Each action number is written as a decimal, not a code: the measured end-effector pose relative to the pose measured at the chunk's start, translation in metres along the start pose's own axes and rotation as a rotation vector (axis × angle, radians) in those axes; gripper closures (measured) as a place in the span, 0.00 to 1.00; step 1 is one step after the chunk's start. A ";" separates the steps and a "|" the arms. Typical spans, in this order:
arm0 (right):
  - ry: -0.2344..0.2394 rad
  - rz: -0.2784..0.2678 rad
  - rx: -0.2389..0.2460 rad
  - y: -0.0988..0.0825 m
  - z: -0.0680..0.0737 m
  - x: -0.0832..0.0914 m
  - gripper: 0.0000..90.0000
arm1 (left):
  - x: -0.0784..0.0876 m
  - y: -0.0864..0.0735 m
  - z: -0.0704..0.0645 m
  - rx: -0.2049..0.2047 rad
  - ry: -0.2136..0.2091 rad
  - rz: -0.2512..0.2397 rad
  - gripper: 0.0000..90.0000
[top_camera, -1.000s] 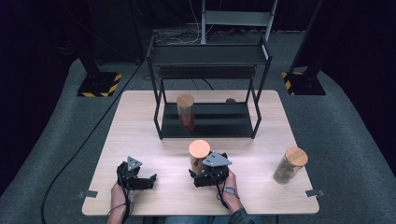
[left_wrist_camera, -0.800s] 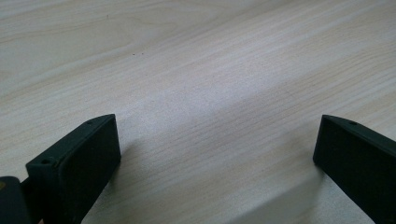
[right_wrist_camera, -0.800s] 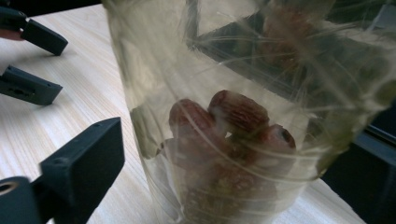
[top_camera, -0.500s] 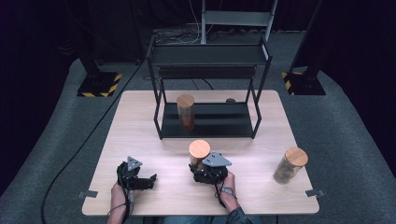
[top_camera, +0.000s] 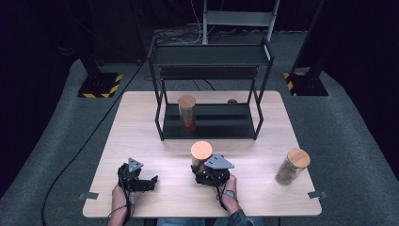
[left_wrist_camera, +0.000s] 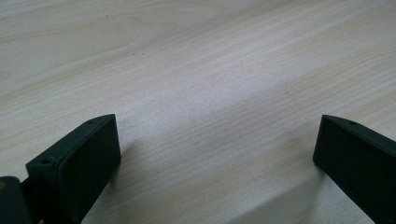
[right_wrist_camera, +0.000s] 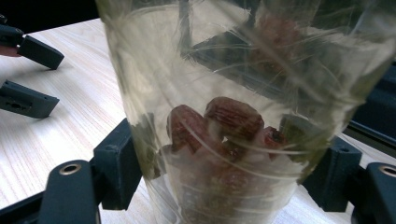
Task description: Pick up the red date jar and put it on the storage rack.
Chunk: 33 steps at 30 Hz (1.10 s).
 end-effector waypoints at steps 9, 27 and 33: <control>-0.006 -0.017 -0.023 0.003 -0.005 0.006 0.27 | 0.000 0.000 0.000 0.000 -0.001 0.000 0.00; -0.027 -0.029 -0.017 0.012 -0.013 0.020 0.27 | 0.000 0.000 0.000 0.000 -0.001 0.000 0.00; -0.037 -0.030 -0.017 0.016 -0.017 0.022 0.27 | 0.000 0.000 0.000 0.000 -0.001 0.000 0.00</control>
Point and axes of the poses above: each handheld gripper's, and its own axes: x roughly backward along the jaws, y roughly out of its top, z roughly to its left, the point moved 10 cm from there along -x, roughly forward along the jaws, and after that the axes turned 6 degrees about -x, right-handed, at the moved point
